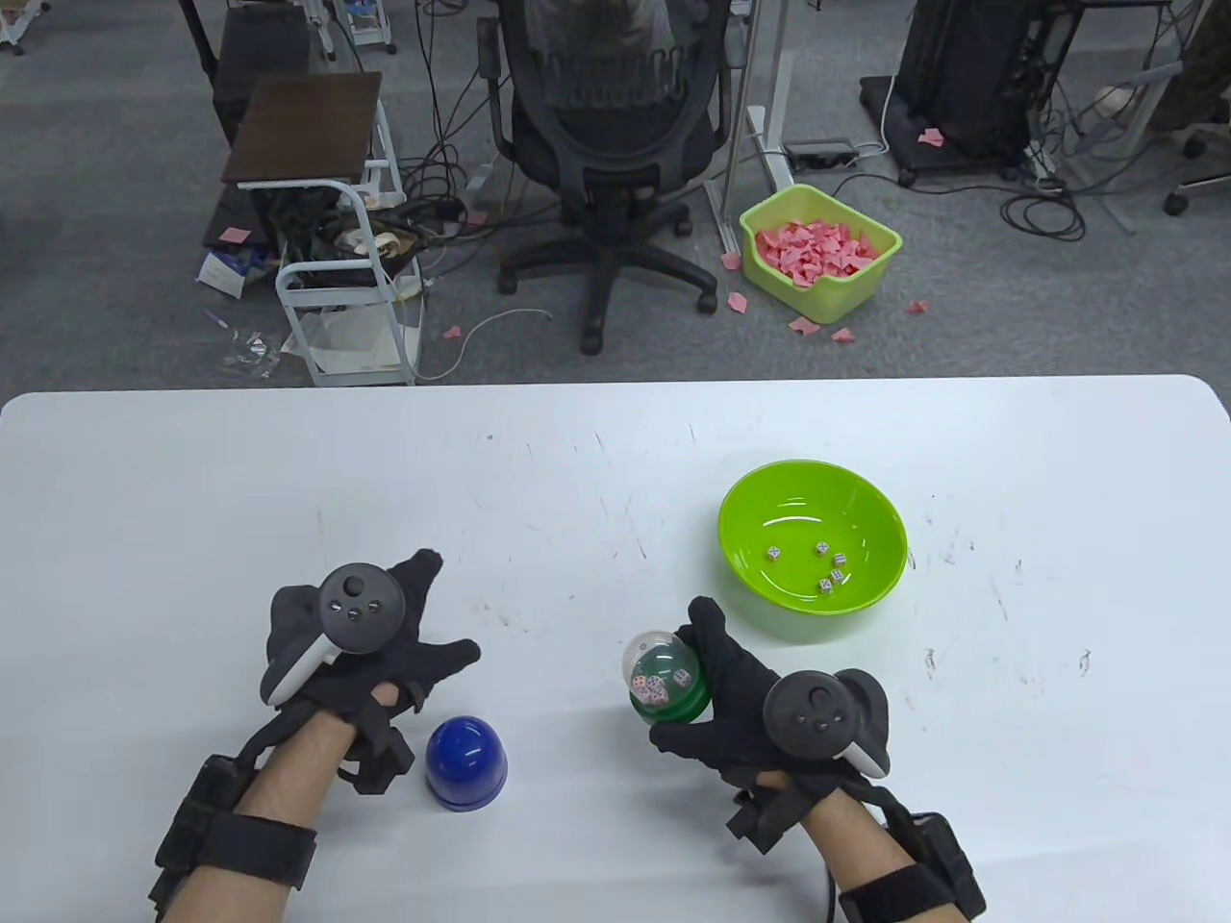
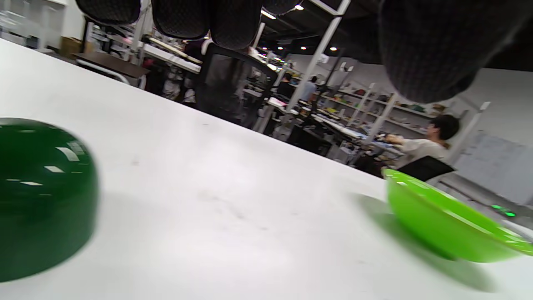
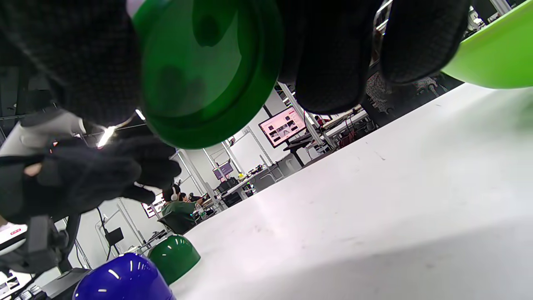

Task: Pour dice into bowl

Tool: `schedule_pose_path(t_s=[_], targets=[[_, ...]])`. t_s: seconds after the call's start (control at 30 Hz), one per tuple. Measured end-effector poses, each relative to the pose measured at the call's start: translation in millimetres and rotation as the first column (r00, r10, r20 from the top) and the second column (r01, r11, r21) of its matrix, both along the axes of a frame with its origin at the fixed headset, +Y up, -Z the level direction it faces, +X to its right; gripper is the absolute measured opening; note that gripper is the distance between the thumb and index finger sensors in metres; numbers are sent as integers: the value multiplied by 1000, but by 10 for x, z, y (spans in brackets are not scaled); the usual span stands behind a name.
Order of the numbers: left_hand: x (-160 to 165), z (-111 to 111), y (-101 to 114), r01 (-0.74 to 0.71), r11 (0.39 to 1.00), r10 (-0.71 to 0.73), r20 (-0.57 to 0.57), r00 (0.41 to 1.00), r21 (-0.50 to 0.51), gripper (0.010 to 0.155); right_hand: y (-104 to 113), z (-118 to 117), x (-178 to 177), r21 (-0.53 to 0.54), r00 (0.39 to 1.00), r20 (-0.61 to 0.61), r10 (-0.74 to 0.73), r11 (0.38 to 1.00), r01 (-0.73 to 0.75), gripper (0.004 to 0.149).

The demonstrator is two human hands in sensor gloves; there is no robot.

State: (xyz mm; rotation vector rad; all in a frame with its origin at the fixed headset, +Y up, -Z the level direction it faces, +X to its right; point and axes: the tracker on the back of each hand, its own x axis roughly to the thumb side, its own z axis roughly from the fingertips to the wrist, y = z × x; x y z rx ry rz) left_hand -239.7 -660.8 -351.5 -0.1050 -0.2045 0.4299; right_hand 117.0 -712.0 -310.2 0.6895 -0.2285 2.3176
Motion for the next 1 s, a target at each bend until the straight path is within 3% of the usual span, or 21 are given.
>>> schedule_pose_path(t_s=[0.27,0.57,0.9,1.0], targets=[[676,164,138,-34,999,34,199,979,0,97,5,26,-47,25,999,-8,52,998,-52,116],[1252,230,51,-23,998,40,328,944,-55,95,11,67,-127,69,991,-21,134,989,-132,116],[1512,221,42,30,999,-23,384,923,-13,87,39,73,-97,96,991,-28,127,988,-124,116],[1526,209,96,14,999,-31,390,920,45,87,61,75,-80,115,994,-22,108,988,-104,117]])
